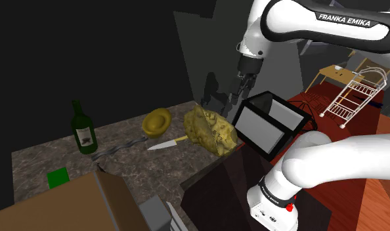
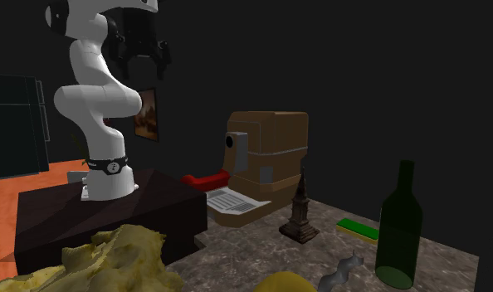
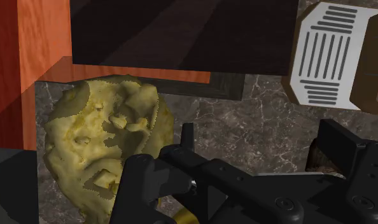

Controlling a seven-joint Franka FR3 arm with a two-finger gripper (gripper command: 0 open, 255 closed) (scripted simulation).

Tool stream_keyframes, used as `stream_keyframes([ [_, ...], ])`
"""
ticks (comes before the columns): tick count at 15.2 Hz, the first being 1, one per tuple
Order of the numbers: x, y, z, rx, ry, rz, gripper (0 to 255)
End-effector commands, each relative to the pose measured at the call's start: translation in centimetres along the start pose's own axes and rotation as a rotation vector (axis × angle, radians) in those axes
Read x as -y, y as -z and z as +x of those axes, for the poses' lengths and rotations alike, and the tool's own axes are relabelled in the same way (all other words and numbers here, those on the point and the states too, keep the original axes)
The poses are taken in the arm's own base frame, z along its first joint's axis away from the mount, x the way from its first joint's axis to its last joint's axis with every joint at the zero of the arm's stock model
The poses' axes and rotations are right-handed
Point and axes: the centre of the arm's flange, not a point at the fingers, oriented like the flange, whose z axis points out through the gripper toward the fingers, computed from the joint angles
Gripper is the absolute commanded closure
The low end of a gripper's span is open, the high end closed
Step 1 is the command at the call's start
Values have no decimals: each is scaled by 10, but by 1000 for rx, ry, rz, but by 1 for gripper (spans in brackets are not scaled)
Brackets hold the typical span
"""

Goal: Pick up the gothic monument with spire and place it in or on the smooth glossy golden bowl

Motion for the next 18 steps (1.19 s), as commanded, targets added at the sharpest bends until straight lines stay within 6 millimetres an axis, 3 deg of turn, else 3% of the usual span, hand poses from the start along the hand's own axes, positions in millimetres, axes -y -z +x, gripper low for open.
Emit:
stream_keyframes([
  [1,0,0,0,0,0,0,0],
  [9,25,-65,74,-35,240,-6,0],
  [18,74,-135,150,-74,510,-12,0],
])
